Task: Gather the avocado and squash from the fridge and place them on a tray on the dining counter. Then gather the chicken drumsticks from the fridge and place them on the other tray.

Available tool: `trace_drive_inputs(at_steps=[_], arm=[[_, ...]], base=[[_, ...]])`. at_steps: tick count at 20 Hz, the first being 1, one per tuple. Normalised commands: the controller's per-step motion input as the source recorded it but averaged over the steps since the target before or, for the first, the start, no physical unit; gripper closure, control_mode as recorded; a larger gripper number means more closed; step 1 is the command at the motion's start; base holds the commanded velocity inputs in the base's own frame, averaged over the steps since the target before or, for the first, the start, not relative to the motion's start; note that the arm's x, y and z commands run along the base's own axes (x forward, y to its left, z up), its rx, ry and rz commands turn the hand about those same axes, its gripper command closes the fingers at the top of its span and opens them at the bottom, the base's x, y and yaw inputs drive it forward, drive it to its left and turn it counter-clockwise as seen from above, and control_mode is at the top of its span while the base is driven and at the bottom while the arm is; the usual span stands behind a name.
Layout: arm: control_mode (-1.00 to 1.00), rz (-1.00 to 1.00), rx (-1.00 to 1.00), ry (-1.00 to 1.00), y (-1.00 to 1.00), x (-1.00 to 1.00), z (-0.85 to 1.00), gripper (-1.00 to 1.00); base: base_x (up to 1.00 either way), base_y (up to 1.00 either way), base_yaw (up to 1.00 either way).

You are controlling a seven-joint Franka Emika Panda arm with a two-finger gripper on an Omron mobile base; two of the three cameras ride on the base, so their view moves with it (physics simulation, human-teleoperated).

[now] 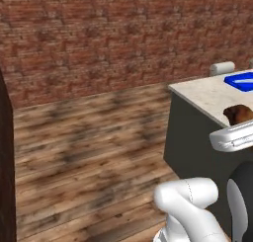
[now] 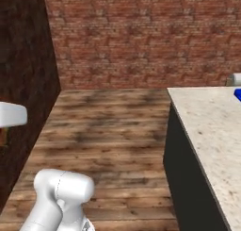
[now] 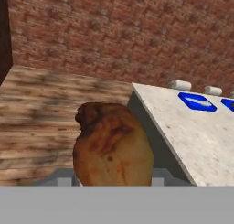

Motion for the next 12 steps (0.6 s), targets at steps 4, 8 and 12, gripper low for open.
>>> trace_drive_inputs(at_steps=[4, 8, 12], arm=[[1.00, 0.00, 0.00, 0.00, 0.00, 0.00, 0.00, 1.00], [1.00, 0.00, 0.00, 0.00, 0.00, 0.00, 0.00, 1.00], [1.00, 0.00, 0.00, 0.00, 0.00, 0.00, 0.00, 1.00]], base=[[0.76, 0.48, -0.40], [0.76, 0.51, -0.40], [0.74, 0.54, -0.41]])
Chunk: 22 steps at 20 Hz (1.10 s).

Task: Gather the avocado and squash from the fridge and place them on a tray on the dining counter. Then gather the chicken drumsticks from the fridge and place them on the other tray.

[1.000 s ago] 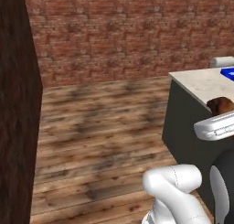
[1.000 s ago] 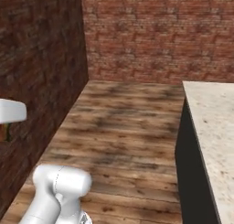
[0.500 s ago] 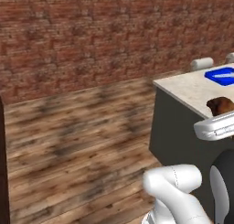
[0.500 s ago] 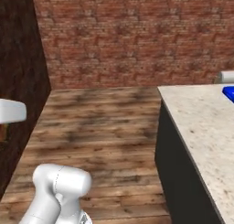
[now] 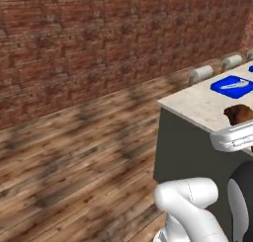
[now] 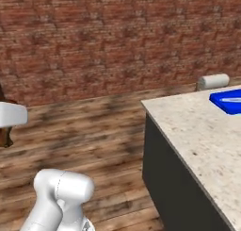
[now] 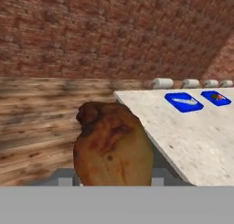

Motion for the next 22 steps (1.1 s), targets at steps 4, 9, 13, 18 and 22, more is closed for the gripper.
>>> trace_drive_inputs(at_steps=[4, 9, 13, 18, 22], arm=[[1.00, 0.00, 0.00, 0.00, 0.00, 0.00, 0.00, 1.00], [1.00, 0.00, 0.00, 0.00, 0.00, 0.00, 0.00, 1.00], [1.00, 0.00, 0.00, 0.00, 0.00, 0.00, 0.00, 1.00], [1.00, 0.00, 0.00, 0.00, 0.00, 0.00, 0.00, 1.00], [1.00, 0.00, 0.00, 0.00, 0.00, 0.00, 0.00, 1.00]], base=[[0.73, 0.54, -0.41], [0.70, 0.53, -0.41], [0.67, 0.57, -0.42], [0.66, 0.57, -0.42], [0.65, 0.57, -0.42]])
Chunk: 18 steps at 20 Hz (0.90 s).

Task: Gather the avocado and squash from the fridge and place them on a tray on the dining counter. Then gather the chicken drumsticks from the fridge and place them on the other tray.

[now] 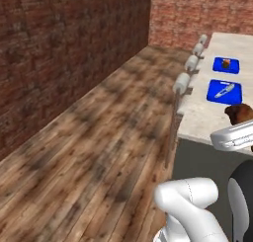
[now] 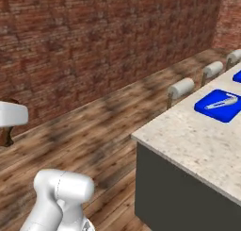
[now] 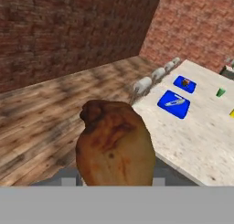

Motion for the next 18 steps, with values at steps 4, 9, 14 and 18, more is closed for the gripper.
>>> trace_drive_inputs(at_steps=[4, 9, 14, 18], arm=[[1.00, 0.00, 0.00, 0.00, 0.00, 0.00, 0.00, 1.00], [1.00, 0.00, 0.00, 0.00, 0.00, 0.00, 0.00, 1.00], [1.00, 0.00, 0.00, 0.00, 0.00, 0.00, 0.00, 1.00], [1.00, 0.00, 0.00, 0.00, 0.00, 0.00, 0.00, 1.00]], base=[[0.65, 0.56, -0.41], [0.65, 0.57, -0.42], [0.59, 0.60, -0.41], [0.49, 0.46, -0.38]])
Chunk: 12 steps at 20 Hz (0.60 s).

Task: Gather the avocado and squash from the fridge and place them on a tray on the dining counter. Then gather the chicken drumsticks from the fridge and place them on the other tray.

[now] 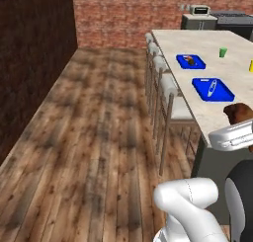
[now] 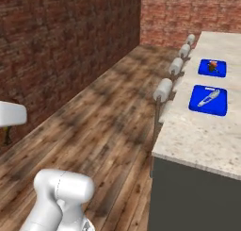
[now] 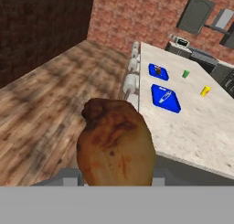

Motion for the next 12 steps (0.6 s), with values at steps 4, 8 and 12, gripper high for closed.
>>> trace_drive_inputs(at_steps=[4, 8, 12], arm=[[1.00, 0.00, 0.00, 0.00, 0.00, 0.00, 0.00, 1.00], [1.00, 0.00, 0.00, 0.00, 0.00, 0.00, 0.00, 1.00], [1.00, 0.00, 0.00, 0.00, 0.00, 0.00, 0.00, 1.00]], base=[[0.40, 0.43, -0.38], [0.51, 0.54, -0.39], [0.59, 0.62, -0.40]])
